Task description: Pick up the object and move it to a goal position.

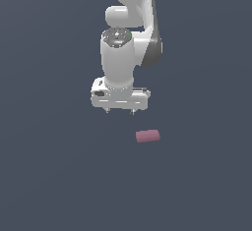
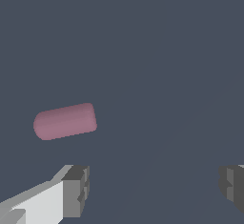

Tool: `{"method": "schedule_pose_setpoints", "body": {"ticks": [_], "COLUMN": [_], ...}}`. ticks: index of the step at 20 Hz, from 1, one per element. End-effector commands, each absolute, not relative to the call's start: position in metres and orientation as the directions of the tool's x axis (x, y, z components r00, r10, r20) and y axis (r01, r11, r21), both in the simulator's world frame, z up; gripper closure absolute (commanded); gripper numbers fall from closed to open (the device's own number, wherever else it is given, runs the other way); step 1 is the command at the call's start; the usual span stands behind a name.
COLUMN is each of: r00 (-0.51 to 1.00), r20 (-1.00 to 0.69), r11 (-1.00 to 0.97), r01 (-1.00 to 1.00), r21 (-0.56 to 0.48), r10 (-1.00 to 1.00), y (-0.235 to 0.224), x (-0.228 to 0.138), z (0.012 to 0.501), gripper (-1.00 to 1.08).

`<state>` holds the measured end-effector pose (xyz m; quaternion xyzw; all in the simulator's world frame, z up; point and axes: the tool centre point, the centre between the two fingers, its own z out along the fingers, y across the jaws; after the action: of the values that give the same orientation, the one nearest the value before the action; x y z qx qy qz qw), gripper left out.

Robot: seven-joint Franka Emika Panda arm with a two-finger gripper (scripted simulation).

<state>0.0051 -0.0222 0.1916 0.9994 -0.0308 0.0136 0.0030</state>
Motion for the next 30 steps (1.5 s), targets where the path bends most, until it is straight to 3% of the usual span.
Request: {"method": "schedule_pose_setpoints", "body": {"ticks": [1, 17, 30], "r00": [0.998, 0.999, 0.976], "r20": [0.027, 0.029, 0.028], "r11": [-0.998, -0.998, -0.976], "r01": [-0.062, -0.047, -0.219], "r21": [0.005, 0.033, 0.018], "r10": [-0.061, -0.046, -0.218], "y": [-0.022, -0.038, -0.019], "x": [0.005, 0.010, 0.015], "z": [0.192, 0.188, 0.173], "gripper": [-0.92, -0.92, -0.92]}}
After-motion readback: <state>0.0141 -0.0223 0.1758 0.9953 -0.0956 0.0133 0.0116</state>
